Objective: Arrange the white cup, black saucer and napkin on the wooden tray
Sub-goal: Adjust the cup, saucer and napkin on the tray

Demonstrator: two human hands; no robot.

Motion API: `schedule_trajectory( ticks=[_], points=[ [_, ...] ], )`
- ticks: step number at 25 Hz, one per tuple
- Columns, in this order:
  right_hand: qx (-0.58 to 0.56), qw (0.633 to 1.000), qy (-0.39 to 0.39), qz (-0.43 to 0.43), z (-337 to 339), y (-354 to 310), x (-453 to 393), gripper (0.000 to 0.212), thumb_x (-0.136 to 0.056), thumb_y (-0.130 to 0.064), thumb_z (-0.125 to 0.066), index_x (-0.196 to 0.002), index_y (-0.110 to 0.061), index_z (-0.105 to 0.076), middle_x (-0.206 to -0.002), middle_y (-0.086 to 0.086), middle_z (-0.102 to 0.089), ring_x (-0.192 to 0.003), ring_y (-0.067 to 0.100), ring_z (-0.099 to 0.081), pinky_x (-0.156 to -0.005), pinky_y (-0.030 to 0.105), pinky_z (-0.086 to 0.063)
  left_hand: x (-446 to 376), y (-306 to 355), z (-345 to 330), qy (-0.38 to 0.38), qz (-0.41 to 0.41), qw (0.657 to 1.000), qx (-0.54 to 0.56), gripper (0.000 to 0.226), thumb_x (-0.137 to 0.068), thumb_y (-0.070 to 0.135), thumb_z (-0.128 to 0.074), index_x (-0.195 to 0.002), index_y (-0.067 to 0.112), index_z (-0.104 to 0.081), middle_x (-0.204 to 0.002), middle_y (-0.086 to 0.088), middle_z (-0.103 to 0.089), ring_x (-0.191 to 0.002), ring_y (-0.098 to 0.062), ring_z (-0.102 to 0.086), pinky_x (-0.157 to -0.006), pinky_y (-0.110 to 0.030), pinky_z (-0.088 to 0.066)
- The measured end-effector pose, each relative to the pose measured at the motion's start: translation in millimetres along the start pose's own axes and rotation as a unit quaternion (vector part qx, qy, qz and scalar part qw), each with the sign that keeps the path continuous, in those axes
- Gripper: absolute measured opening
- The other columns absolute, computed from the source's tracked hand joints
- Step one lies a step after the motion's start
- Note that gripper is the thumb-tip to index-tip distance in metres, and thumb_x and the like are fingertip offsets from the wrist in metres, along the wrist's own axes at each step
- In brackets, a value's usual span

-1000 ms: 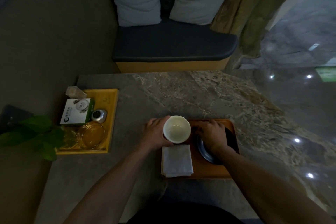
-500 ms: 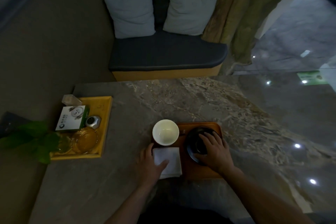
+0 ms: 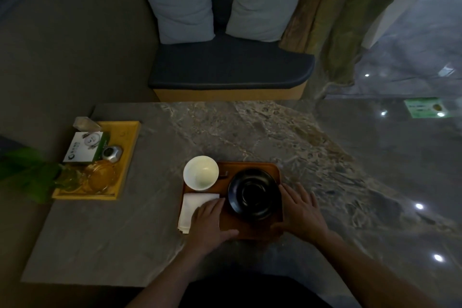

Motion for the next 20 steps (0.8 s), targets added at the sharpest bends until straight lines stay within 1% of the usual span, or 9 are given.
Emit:
schedule_trajectory(
  ticks=[2,5,8,10,15,20],
  points=[
    [-0.008,1.000,-0.008,0.005,-0.1,5.5,-2.3,0.123,-0.063,-0.080,-0.060,-0.153,-0.029,0.006,-0.164,-0.006,0.000,-0.149,0.026,0.014,-0.117,0.058,0.004,-7.4,4.3,-2.0,-0.029,0.019,0.999,-0.017,0.108,-0.071,0.073,-0.064,-0.154,0.025,-0.013,-0.163,0.003,-0.014,-0.149,-0.017,-0.011,-0.121,-0.042,-0.013],
    [-0.015,1.000,-0.022,0.011,1.8,9.6,-9.6,0.124,-0.062,-0.082,-0.059,-0.153,-0.029,0.007,-0.164,-0.006,0.005,-0.148,0.026,0.017,-0.117,0.060,0.003,-17.5,9.9,-3.8,-0.040,0.040,0.998,-0.033,0.116,-0.069,0.074,-0.064,-0.155,0.025,-0.004,-0.165,0.003,-0.006,-0.151,-0.019,-0.003,-0.122,-0.047,-0.007],
    [-0.021,0.999,-0.048,0.009,2.5,9.2,-20.4,0.124,-0.063,-0.083,-0.059,-0.153,-0.029,0.009,-0.164,-0.005,0.009,-0.148,0.028,0.019,-0.115,0.062,0.002,-25.1,16.5,-6.4,-0.029,0.061,0.996,-0.050,0.116,-0.070,0.074,-0.064,-0.155,0.026,-0.001,-0.164,0.002,-0.007,-0.151,-0.021,-0.001,-0.121,-0.049,-0.006],
    [-0.021,0.998,-0.055,0.010,1.4,7.7,-26.0,0.124,-0.063,-0.084,-0.057,-0.153,-0.029,0.008,-0.164,-0.005,0.008,-0.148,0.029,0.017,-0.115,0.062,0.002,-29.8,21.3,-8.1,-0.024,0.072,0.996,-0.048,0.116,-0.070,0.074,-0.064,-0.154,0.028,0.001,-0.164,0.001,-0.008,-0.151,-0.022,-0.002,-0.121,-0.050,-0.007],
    [-0.043,0.998,-0.038,0.009,0.6,2.6,-34.4,0.121,-0.063,-0.082,-0.059,-0.152,-0.031,0.005,-0.163,0.000,-0.009,-0.148,0.033,0.003,-0.117,0.061,-0.001,-38.1,30.1,-10.0,-0.027,0.096,0.995,-0.022,0.121,-0.068,0.066,-0.071,-0.154,0.029,0.005,-0.163,0.002,-0.012,-0.150,-0.023,-0.004,-0.119,-0.051,-0.007],
    [-0.047,0.999,-0.025,0.010,1.3,-1.6,-35.7,0.122,-0.062,-0.080,-0.062,-0.153,-0.029,0.002,-0.163,0.002,-0.004,-0.148,0.034,0.005,-0.118,0.059,-0.003,-41.9,27.9,-8.8,-0.033,0.095,0.995,-0.020,0.124,-0.064,0.063,-0.076,-0.154,0.030,0.003,-0.163,0.002,-0.013,-0.149,-0.024,-0.006,-0.119,-0.052,-0.007]
  ],
)
Point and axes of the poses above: each hand's wrist, its own x-axis away from the middle knuckle, its own z-axis out of the back of the hand, y = z × x, the point moved 1 cm from there along -x, towards the middle knuckle
